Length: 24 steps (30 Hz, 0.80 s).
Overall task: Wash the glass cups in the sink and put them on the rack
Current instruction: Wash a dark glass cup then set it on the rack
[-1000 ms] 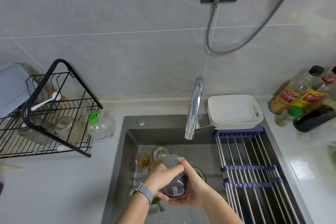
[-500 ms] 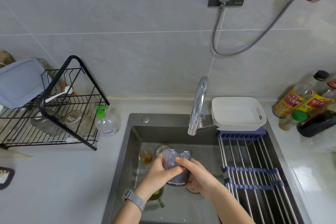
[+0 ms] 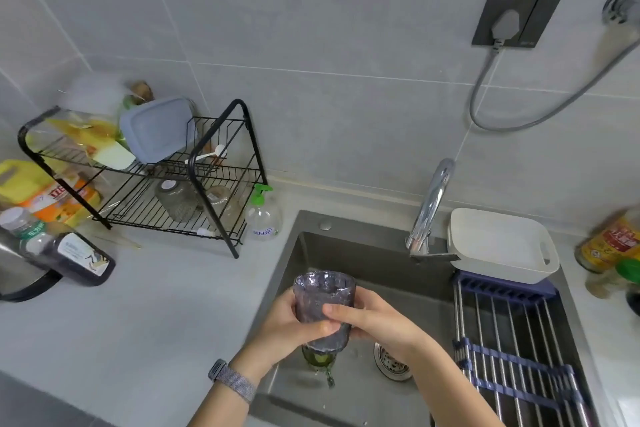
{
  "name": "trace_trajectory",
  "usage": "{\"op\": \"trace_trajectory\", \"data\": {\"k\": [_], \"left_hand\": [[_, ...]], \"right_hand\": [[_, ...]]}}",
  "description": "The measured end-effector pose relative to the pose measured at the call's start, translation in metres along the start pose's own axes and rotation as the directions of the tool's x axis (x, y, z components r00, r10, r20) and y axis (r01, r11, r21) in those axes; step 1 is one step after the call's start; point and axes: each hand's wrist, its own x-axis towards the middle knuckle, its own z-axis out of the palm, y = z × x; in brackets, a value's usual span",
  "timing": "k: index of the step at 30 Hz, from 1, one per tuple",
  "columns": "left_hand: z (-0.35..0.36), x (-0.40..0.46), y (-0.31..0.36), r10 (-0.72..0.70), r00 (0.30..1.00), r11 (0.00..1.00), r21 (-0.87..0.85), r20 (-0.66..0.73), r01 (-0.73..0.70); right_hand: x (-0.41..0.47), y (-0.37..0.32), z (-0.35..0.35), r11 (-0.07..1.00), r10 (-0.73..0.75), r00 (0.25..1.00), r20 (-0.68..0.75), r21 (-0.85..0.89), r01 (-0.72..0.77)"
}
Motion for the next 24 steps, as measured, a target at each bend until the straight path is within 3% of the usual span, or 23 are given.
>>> {"op": "trace_trajectory", "data": {"k": [9,15,21,24], "left_hand": [[-0.071,-0.029,0.001,0.107,0.979,0.982,-0.135,-0.175,-0.131],[-0.142,-0.034,-0.002,0.162,0.935,0.964,-0.153,-0.315,-0.218],[-0.217,-0.029,-0.006,0.113,0.930,0.967,-0.179,-0.349,-0.184],[-0.250,-0.022,-0.010,0.005,0.958,0.922,-0.370,-0.285,-0.115]], "right_hand": [[0.032,-0.016,0.060,0.999,-0.026,0.999,-0.039,-0.040,0.024],[0.069,-0.013,0.101,0.999,0.008,0.974,-0.226,-0.034,-0.016],[0.097,0.005,0.123,0.990,0.083,0.945,-0.316,-0.080,-0.114],[0.108,0.010,0.133,0.990,0.109,0.935,-0.339,-0.049,-0.133]]}}
